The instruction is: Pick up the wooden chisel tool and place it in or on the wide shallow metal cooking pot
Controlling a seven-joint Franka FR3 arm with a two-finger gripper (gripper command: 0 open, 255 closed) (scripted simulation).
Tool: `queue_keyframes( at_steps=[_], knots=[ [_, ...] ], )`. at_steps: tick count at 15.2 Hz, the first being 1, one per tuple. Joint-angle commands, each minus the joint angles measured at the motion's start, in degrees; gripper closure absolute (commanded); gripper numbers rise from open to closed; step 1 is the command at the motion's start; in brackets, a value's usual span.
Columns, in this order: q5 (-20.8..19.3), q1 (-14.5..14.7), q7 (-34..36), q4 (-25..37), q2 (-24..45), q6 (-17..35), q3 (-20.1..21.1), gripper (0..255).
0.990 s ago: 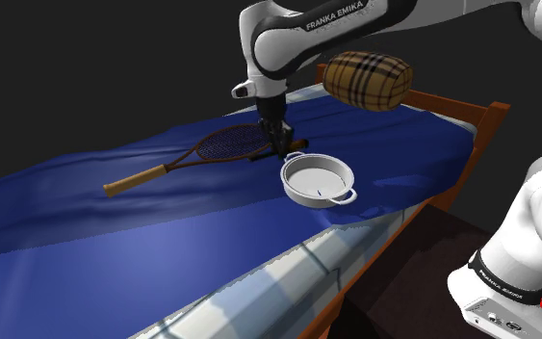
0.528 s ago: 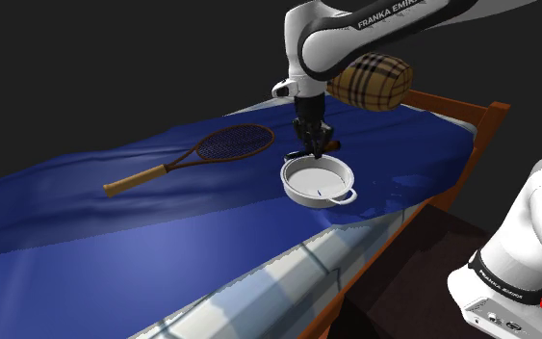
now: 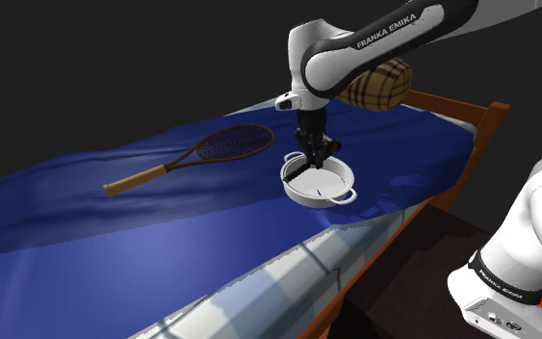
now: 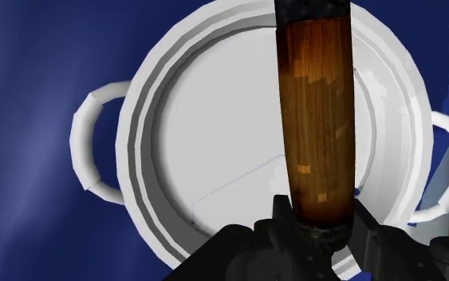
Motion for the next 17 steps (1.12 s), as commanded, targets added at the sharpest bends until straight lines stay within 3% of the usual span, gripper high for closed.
queue_keyframes(
  at_steps=[1, 6, 14, 15, 17],
  knots=[
    [-0.54, -0.33, 0.08, -1.27, 0.91, 1.63, -0.30, 255],
    [-0.61, -0.37, 0.10, -3.17, 2.73, 5.35, -0.23, 255],
    [-0.61, -0.38, 0.10, -3.17, 2.73, 5.35, -0.22, 255],
    [-0.62, -0.39, 0.07, -3.14, 2.76, 5.35, -0.23, 0],
    [-0.62, -0.40, 0.05, -3.21, 2.70, 5.36, -0.25, 0]
  ],
)
